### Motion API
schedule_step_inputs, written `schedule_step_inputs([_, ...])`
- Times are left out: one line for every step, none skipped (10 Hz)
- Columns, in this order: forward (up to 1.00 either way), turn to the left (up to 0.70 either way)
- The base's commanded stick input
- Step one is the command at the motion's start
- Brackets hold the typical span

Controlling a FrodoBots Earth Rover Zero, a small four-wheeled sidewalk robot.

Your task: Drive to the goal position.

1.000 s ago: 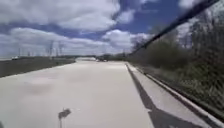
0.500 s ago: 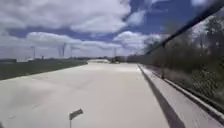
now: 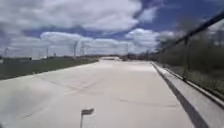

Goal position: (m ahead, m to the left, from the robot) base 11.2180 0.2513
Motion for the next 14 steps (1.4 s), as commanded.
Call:
schedule_step_inputs([1.0,-0.27])
schedule_step_inputs([1.0,-0.27])
schedule_step_inputs([1.0,-0.08])
schedule_step_inputs([1.0,0.0])
schedule_step_inputs([1.0,0.0])
schedule_step_inputs([1.0,0.0])
schedule_step_inputs([1.0,0.0])
schedule_step_inputs([1.0,0.0])
schedule_step_inputs([1.0,0.0])
schedule_step_inputs([1.0,0.0])
schedule_step_inputs([1.0,0.0])
schedule_step_inputs([1.0,0.0])
schedule_step_inputs([1.0,0.0])
schedule_step_inputs([1.0,0.0])
